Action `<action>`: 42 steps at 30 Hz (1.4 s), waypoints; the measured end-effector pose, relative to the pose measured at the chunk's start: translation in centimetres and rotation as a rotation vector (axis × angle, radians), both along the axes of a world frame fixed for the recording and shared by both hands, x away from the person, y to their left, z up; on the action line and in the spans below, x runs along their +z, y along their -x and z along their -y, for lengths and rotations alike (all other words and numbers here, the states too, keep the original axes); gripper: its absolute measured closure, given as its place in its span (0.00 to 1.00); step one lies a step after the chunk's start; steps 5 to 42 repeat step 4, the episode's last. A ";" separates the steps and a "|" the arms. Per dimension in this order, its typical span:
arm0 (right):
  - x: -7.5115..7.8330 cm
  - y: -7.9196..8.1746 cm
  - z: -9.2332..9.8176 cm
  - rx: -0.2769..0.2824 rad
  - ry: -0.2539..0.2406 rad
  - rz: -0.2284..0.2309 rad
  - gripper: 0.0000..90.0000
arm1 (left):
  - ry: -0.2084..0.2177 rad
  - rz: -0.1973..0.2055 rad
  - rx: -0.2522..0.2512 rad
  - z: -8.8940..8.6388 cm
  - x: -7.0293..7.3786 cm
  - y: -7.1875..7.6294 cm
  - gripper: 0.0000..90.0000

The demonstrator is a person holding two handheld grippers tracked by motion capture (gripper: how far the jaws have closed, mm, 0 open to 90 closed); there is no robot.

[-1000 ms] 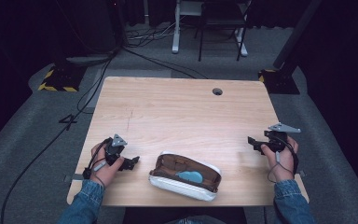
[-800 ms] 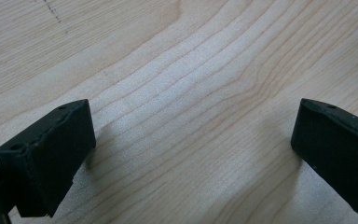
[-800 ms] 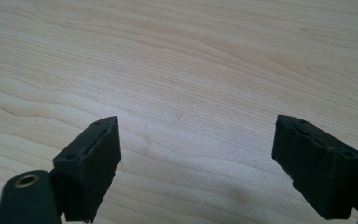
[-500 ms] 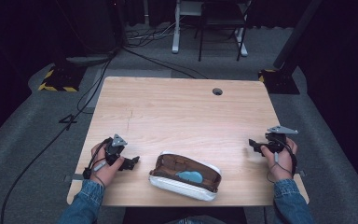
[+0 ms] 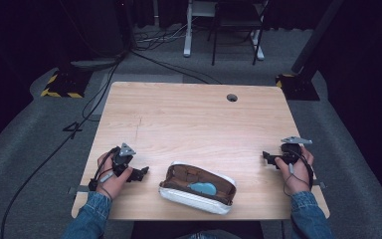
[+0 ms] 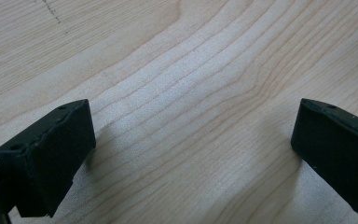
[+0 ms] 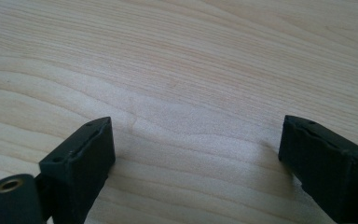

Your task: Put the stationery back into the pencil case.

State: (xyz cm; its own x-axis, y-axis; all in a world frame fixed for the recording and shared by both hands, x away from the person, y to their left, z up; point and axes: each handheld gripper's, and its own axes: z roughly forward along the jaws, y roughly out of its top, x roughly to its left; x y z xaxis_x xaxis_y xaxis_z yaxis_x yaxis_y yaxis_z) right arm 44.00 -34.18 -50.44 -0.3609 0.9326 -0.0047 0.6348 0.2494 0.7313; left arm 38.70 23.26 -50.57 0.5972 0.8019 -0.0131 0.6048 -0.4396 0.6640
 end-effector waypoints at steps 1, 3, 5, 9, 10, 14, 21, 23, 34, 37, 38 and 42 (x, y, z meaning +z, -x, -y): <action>0.0 0.0 0.0 0.000 0.000 -0.002 0.12 | 0.000 0.000 0.000 0.0 0.0 0.0 0.00; 0.0 0.0 0.0 0.002 0.001 -0.001 0.12 | 0.000 0.000 0.000 0.0 0.0 0.0 0.00; 0.0 0.0 0.0 0.002 0.001 -0.001 0.12 | 0.000 0.000 0.000 0.0 0.0 0.0 0.00; 0.0 0.0 0.0 0.002 0.001 -0.001 0.12 | 0.000 0.000 0.000 0.0 0.0 0.0 0.00; 0.0 0.0 0.0 0.002 0.001 -0.001 0.12 | 0.000 0.000 0.000 0.0 0.0 0.0 0.00; 0.0 0.0 0.0 0.002 0.001 -0.001 0.12 | 0.000 0.000 0.000 0.0 0.0 0.0 0.00; 0.0 0.0 0.0 0.002 0.001 -0.001 0.12 | 0.000 0.000 0.000 0.0 0.0 0.0 0.00; 0.0 0.0 0.0 0.002 0.001 -0.001 0.12 | 0.000 0.000 0.000 0.0 0.0 0.0 0.00; 0.0 0.0 0.0 0.002 0.001 -0.001 0.12 | 0.000 0.000 0.000 0.0 0.0 0.0 0.00; 0.0 0.0 0.0 0.002 0.001 -0.001 0.12 | 0.000 0.000 0.000 0.0 0.0 0.0 0.00; 0.0 0.0 0.0 0.002 0.001 -0.001 0.12 | 0.000 0.000 0.000 0.0 0.0 0.0 0.00; 0.0 0.0 0.0 0.002 0.001 -0.001 0.12 | 0.000 0.000 0.000 0.0 0.0 0.0 0.00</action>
